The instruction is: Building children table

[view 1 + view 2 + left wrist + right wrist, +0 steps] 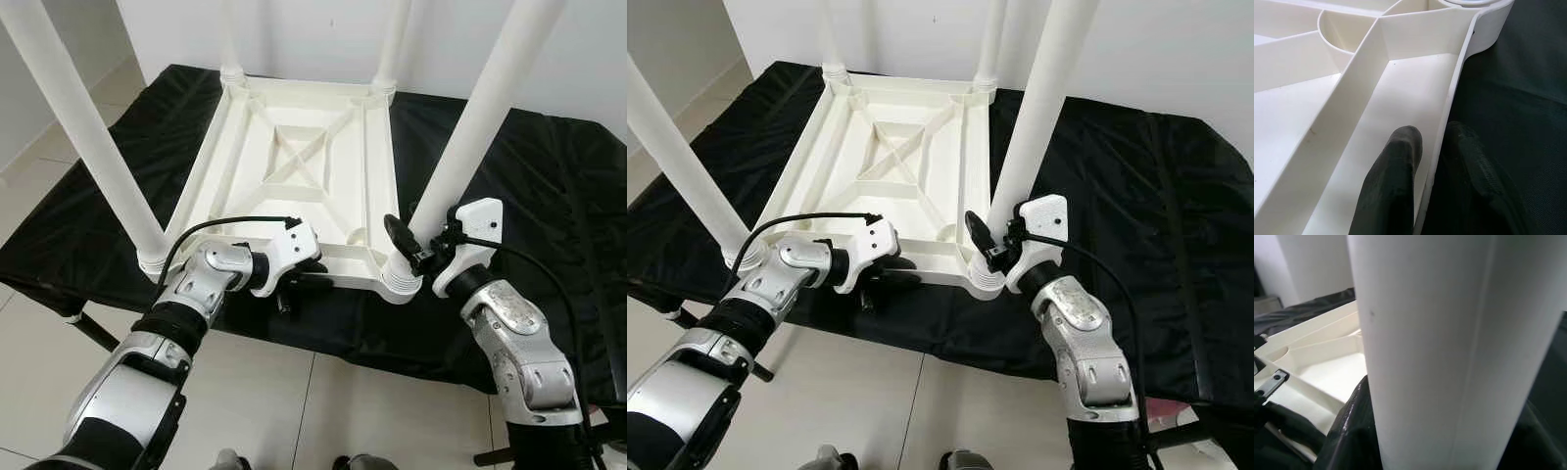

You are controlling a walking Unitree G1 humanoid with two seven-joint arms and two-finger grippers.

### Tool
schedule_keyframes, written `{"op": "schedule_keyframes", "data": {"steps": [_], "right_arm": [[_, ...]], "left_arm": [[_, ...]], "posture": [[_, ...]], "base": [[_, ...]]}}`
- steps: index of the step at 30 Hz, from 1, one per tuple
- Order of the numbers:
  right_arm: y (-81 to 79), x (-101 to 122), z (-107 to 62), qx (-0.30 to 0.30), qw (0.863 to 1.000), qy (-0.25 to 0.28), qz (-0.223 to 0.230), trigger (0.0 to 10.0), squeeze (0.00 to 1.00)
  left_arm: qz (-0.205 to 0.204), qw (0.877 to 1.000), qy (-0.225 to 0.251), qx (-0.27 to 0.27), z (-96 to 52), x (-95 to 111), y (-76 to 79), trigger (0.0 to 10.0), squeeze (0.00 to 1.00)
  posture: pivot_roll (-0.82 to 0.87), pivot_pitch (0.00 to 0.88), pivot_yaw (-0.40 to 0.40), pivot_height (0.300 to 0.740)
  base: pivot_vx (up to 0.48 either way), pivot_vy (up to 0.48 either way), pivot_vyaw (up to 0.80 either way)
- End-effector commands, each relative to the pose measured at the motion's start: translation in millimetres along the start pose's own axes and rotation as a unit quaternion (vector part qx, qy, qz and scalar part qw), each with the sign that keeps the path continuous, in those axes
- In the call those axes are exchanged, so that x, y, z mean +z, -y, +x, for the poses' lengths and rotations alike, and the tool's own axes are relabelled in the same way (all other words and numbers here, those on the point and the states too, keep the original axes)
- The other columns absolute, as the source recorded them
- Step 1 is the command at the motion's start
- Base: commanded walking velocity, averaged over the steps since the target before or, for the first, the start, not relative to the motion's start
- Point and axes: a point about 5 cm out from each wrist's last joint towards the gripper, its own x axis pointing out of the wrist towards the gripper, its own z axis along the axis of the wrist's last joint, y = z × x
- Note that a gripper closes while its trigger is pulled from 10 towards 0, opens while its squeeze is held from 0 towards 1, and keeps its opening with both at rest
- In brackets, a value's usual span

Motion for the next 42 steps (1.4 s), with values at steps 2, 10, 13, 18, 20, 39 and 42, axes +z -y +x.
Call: {"op": "schedule_keyframes", "data": {"steps": [2, 10, 13, 18, 20, 39, 42], "right_arm": [[-8.7, -49, -7.0, 0.02, 0.991, -0.129, 0.035, 10.0, 0.0], [-13.6, -61, -11.0, -0.06, 0.987, -0.142, 0.048, 10.0, 0.0], [-17.9, -72, -19.1, -0.135, 0.977, -0.155, 0.059, 10.0, 0.0], [-19.4, -79, -24.4, -0.2, 0.964, -0.169, 0.051, 10.0, 0.0], [-20.2, -83, -26.6, -0.233, 0.954, -0.188, 0.031, 10.0, 0.0], [-24.4, -86, -25.4, -0.322, 0.922, -0.2, 0.084, 10.0, 0.0], [-21.0, -81, -19.3, -0.334, 0.918, -0.208, 0.058, 10.0, 0.0]], "left_arm": [[-0.016, 0.998, -0.006, 0.057, -3.8, -8, -4.7, 10.0, 0.0], [-0.017, 0.998, -0.004, 0.062, -4.7, -7, -6.6, 10.0, 0.0], [-0.017, 0.998, -0.001, 0.065, -3.2, -4, -7.6, 10.0, 0.0], [-0.017, 0.998, 0.0, 0.064, -2.4, -4, -7.8, 10.0, 0.0], [-0.017, 0.998, 0.0, 0.064, -2.2, -3, -8.0, 10.0, 0.0], [-0.02, 0.997, -0.001, 0.07, -2.6, -5, -8.6, 10.0, 0.0], [-0.021, 0.997, -0.001, 0.07, -2.2, -5, -8.3, 10.0, 0.0]], "posture": [[-0.09, 0.14, 0.029, 0.74], [-0.08, 0.146, 0.027, 0.74], [-0.09, 0.148, 0.031, 0.74], [-0.09, 0.149, 0.035, 0.74], [-0.09, 0.149, 0.035, 0.74], [-0.09, 0.151, 0.036, 0.74], [-0.09, 0.151, 0.037, 0.74]], "base": [[0.0, 0.0, 0.0], [0.0, 0.0, 0.0], [0.0, 0.0, 0.0], [0.0, 0.0, 0.0], [0.0, 0.0, 0.0], [0.0, 0.0, 0.0], [0.0, 0.0, 0.0]]}}
